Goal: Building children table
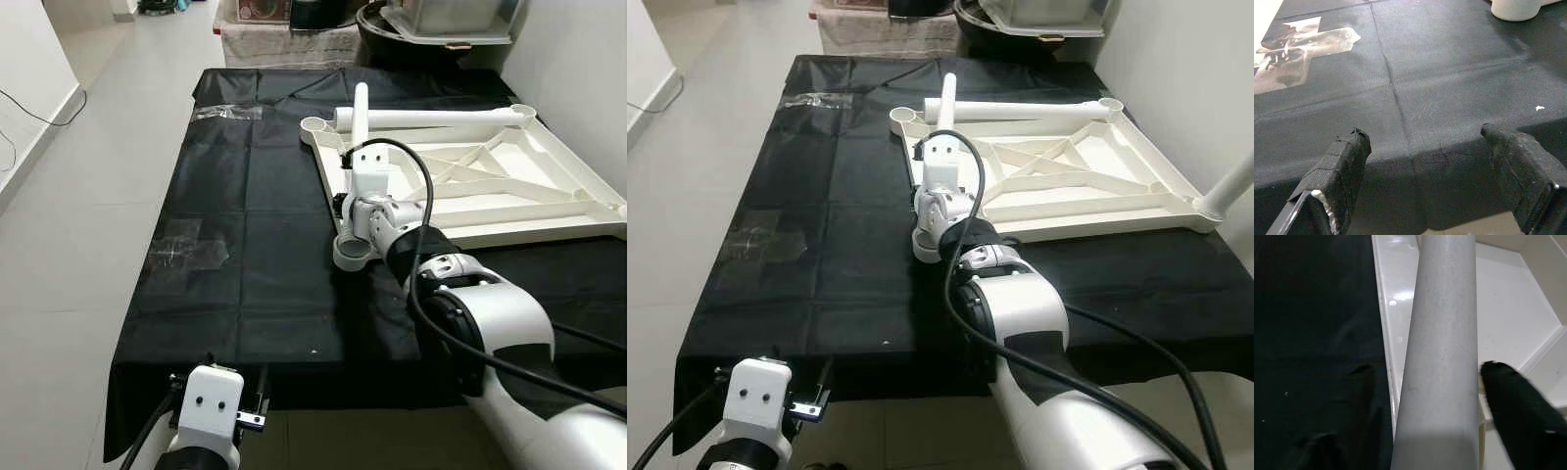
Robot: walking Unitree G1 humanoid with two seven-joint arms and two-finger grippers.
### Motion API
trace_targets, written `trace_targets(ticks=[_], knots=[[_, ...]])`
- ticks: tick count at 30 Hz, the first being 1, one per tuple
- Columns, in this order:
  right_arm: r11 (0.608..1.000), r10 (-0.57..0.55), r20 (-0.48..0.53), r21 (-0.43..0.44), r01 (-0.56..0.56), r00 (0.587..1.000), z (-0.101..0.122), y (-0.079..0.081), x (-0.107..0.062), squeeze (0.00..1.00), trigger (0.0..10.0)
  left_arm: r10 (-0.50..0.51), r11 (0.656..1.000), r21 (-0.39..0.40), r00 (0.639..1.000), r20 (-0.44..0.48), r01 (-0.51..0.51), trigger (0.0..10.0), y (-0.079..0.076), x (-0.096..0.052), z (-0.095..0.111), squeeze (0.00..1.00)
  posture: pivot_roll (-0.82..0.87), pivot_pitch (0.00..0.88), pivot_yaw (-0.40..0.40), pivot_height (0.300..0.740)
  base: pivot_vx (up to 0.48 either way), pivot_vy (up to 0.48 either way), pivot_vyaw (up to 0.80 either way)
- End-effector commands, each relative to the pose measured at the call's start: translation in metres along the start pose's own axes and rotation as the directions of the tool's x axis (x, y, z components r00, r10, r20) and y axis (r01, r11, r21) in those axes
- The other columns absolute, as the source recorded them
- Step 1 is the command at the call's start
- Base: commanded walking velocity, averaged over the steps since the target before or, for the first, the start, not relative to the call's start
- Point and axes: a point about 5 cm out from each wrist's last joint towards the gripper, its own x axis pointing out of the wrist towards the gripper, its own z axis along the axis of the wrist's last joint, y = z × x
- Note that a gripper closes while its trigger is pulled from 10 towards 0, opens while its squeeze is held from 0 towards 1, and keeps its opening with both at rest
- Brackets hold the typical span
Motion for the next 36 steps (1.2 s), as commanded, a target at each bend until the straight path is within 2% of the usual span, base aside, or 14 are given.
trace_targets(ticks=[1, 2, 3, 6, 11, 17, 24, 31, 36], knots=[[1.0, -0.004, -0.102, -0.015, 0.002, 0.995, -0.025, 0.001, 0.004, 1.0, 10.0, -0.048, 0.998, -0.04, 0.999, 0.006, 0.048, 10.0, -0.016, -0.003, 0.004, 0.0, 0.04, 0.205, -0.071, 0.74, 0.0, 0.0, 0.0], [1.0, -0.012, -0.092, -0.014, 0.011, 0.996, -0.022, 0.001, 0.003, 1.0, 10.0, -0.047, 0.998, -0.04, 0.999, 0.005, 0.047, 10.0, -0.016, -0.003, 0.004, 0.0, 0.04, 0.205, -0.071, 0.74, 0.0, 0.0, 0.0], [1.0, -0.01, -0.084, -0.014, 0.008, 0.996, -0.018, 0.002, 0.002, 0.0, 10.0, -0.046, 0.998, -0.04, 0.999, 0.006, 0.046, 10.0, -0.016, -0.003, 0.004, 0.0, 0.04, 0.205, -0.071, 0.74, 0.0, 0.0, 0.0], [1.0, 0.014, -0.069, -0.015, -0.015, 0.997, -0.011, 0.003, 0.001, 0.0, 10.0, -0.045, 0.998, -0.04, 0.999, 0.006, 0.045, 10.0, -0.016, -0.002, 0.004, 0.0, 0.03, 0.205, -0.072, 0.74, 0.0, 0.0, 0.0], [1.0, -0.01, -0.052, -0.021, 0.009, 0.999, 0.004, 0.001, -0.003, 0.0, 10.0, -0.045, 0.998, -0.036, 0.999, 0.005, 0.045, 10.0, -0.015, -0.001, 0.003, 0.0, 0.03, 0.195, -0.072, 0.74, 0.0, 0.0, 0.0], [0.998, -0.016, -0.091, -0.057, 0.011, 0.996, 0.007, 0.001, -0.006, 0.0, 10.0, -0.046, 0.998, -0.033, 0.999, 0.005, 0.046, 10.0, -0.015, 0.0, 0.002, 0.0, 0.02, 0.188, -0.069, 0.74, 0.0, 0.0, 0.0], [0.999, -0.034, -0.11, -0.033, 0.03, 0.993, 0.013, 0.004, -0.01, 0.0, 10.0, -0.046, 0.998, -0.031, 0.999, 0.006, 0.046, 10.0, -0.015, 0.001, 0.002, 0.0, 0.01, 0.181, -0.065, 0.74, 0.0, 0.0, 0.0], [0.998, -0.04, -0.142, -0.057, 0.032, 0.989, 0.013, 0.011, -0.014, 0.0, 10.0, -0.04, 0.999, -0.027, 0.999, 0.004, 0.04, 10.0, -0.015, 0.001, 0.0, 0.0, 0.0, 0.174, -0.065, 0.74, 0.0, 0.0, 0.0], [1.0, -0.006, -0.161, 0.009, 0.008, 0.987, 0.011, 0.018, -0.015, 0.0, 10.0, -0.037, 0.999, -0.027, 0.999, 0.003, 0.037, 10.0, -0.014, 0.001, -0.001, 0.0, -0.02, 0.168, -0.064, 0.74, 0.0, 0.0, 0.0]])
